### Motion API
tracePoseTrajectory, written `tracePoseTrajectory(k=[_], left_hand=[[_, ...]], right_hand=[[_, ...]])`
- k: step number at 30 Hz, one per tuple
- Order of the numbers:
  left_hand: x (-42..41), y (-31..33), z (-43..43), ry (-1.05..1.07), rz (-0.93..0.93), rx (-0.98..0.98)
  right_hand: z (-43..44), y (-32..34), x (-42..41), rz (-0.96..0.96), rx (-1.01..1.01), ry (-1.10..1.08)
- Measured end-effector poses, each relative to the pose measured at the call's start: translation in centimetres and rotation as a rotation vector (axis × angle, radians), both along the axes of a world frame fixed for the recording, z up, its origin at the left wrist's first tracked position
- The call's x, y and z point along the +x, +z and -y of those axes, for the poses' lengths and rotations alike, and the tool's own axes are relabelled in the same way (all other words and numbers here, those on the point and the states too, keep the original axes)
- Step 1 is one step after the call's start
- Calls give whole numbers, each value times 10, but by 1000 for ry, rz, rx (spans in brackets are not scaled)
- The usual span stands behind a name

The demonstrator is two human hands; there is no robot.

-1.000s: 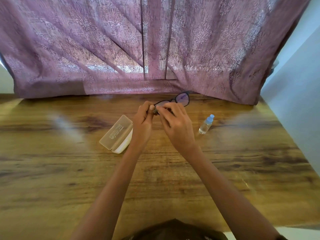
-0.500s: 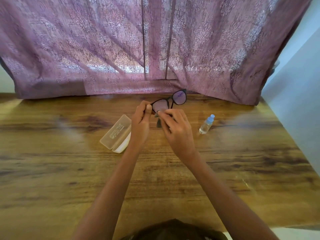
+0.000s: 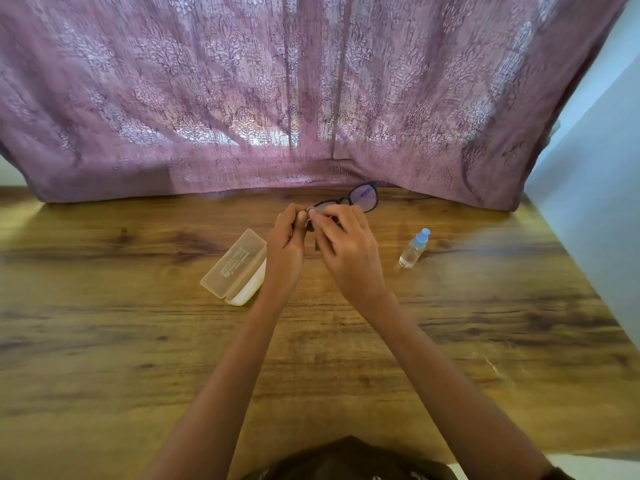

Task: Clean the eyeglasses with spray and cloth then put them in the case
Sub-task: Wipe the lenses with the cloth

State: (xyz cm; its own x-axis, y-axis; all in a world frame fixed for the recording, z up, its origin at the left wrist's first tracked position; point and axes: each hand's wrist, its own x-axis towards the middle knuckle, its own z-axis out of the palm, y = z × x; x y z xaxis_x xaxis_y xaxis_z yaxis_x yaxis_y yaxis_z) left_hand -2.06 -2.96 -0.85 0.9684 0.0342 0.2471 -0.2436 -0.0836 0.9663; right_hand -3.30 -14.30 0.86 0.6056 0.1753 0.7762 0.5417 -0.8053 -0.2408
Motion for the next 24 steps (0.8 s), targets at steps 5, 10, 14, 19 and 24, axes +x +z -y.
tracePoseTrajectory(k=[5,10,14,19,24], left_hand=[[0,1,-2,28,-11,-1],[1,-2,-4,67,-6,-4],[1,-2,-5,84,-29,-32],[2,-3,-5,78,-50,-48],[3,-1,-7,106,-42,-18]], right_hand=[[7,3,7,0,54,-66],[13,0,7,-36,99,-95],[11,-10,-3,-40,101,-83],[1,-15,-9,-14,5,10],[12,-9,0,-15,39,-40]])
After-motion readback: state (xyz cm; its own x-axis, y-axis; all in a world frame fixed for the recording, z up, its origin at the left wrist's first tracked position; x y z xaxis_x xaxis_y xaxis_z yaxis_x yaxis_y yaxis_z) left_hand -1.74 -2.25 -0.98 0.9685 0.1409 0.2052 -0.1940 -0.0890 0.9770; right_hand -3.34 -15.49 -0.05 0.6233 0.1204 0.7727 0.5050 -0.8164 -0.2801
